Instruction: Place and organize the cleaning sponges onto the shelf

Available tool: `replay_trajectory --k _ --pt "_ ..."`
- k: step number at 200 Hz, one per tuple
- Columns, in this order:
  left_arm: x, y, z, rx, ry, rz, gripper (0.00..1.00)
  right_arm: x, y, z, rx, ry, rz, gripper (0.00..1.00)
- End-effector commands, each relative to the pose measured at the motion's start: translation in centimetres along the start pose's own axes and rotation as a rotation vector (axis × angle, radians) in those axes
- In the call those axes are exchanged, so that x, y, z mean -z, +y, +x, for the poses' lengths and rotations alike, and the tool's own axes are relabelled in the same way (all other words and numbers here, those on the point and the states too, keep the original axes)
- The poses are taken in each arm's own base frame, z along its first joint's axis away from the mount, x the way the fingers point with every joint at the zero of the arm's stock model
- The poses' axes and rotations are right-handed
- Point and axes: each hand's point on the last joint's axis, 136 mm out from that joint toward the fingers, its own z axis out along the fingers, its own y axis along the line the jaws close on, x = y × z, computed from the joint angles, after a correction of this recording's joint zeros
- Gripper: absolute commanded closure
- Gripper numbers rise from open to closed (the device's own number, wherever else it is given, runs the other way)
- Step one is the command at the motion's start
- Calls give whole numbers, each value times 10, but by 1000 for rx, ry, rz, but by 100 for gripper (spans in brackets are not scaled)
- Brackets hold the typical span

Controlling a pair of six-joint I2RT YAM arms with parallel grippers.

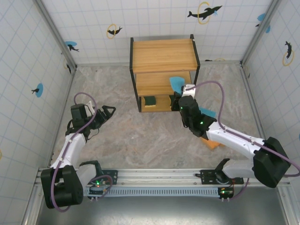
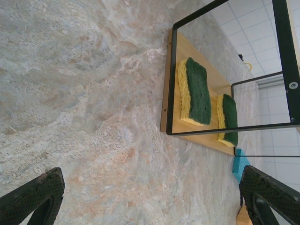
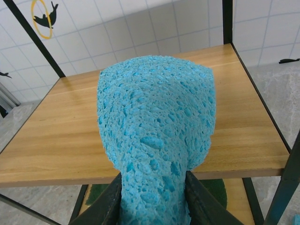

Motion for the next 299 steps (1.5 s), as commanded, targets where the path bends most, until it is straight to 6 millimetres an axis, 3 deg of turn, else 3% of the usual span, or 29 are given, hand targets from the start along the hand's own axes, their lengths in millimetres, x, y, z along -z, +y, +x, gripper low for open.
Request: replay_trajectory --k 1,189,299 --pt "0 -3 0 -19 4 20 2 -3 13 -33 -56 -85 -29 68" --pt "-1 -3 -1 -23 11 20 2 -46 15 -31 -111 -120 21 69" --pt "-1 -3 0 -22 12 19 2 -60 8 -25 -111 -109 57 68"
